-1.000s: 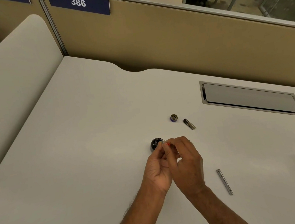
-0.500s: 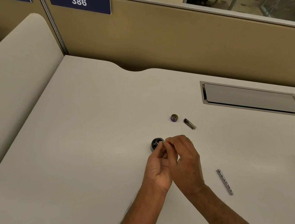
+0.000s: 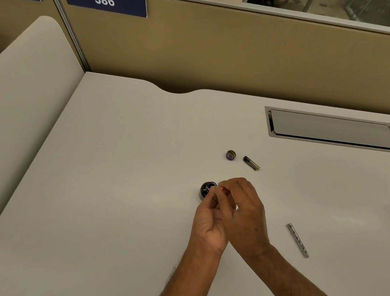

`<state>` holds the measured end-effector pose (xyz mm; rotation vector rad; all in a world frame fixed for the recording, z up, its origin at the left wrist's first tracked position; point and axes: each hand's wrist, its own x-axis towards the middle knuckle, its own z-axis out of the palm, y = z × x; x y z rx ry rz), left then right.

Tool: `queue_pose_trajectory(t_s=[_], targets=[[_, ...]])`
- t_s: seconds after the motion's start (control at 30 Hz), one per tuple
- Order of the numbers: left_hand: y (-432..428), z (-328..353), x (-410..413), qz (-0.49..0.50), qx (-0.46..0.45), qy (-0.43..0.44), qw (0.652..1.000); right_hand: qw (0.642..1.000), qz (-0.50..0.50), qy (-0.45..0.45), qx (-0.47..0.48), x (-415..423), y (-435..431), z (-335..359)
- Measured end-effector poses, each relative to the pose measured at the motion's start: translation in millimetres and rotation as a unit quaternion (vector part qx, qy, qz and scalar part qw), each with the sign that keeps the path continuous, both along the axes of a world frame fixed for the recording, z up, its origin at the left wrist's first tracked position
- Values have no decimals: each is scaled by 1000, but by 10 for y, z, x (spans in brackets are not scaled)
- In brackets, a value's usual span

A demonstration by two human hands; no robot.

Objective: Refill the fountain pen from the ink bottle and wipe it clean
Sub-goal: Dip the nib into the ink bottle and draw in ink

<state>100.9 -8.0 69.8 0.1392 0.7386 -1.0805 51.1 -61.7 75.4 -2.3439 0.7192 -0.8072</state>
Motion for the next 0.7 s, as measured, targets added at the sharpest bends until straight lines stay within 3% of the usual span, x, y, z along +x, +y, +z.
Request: queue_pose_trajectory(t_s=[0.7], targets=[[-44, -62, -1, 0, 13, -5, 1000, 1000, -5, -8, 7, 20, 6, 0]])
